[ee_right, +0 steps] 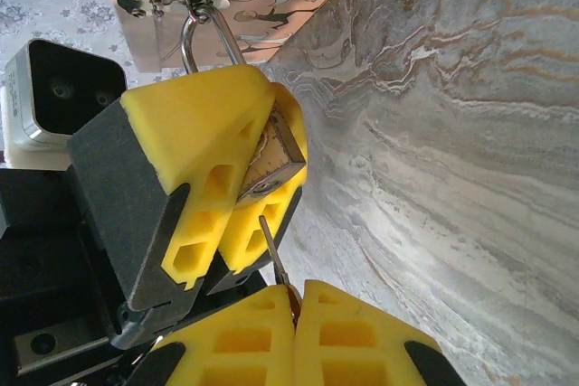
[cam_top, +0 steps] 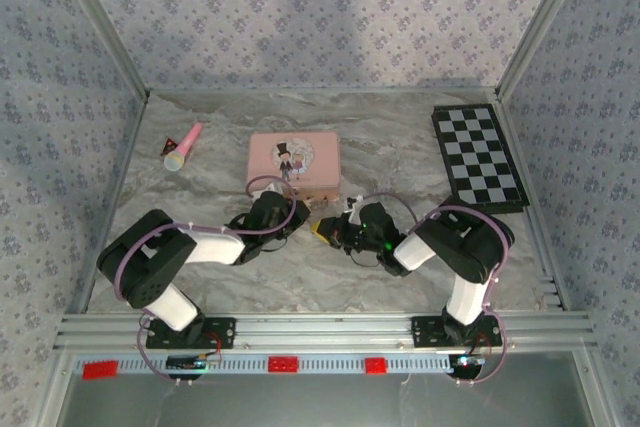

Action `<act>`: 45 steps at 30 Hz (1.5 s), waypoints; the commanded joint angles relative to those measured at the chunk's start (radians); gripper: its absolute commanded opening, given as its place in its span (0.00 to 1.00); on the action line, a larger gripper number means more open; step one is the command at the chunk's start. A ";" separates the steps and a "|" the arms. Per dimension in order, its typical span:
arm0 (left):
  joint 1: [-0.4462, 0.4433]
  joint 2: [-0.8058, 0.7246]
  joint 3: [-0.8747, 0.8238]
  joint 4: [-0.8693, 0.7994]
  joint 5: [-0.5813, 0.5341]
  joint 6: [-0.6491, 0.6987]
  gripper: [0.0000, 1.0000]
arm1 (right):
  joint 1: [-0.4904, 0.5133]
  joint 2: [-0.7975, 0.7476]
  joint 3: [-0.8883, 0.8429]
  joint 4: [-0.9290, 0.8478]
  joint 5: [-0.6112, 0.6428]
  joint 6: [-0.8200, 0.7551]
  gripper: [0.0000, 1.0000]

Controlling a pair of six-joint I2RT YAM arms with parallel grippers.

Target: Unlock the padlock with the key

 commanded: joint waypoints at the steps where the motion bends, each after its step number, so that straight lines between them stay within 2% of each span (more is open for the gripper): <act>1: -0.015 -0.008 0.032 0.086 0.020 -0.004 0.01 | 0.010 0.010 0.002 0.034 -0.008 0.004 0.00; 14: -0.021 -0.013 0.036 0.107 0.026 -0.016 0.01 | 0.006 0.032 -0.017 0.078 0.014 0.037 0.00; 30: -0.021 -0.014 0.031 0.134 0.023 -0.020 0.00 | 0.001 0.132 -0.031 0.271 0.029 0.143 0.00; 45: -0.018 -0.025 0.023 0.137 0.023 -0.023 0.00 | -0.022 0.125 -0.035 0.272 0.021 0.147 0.00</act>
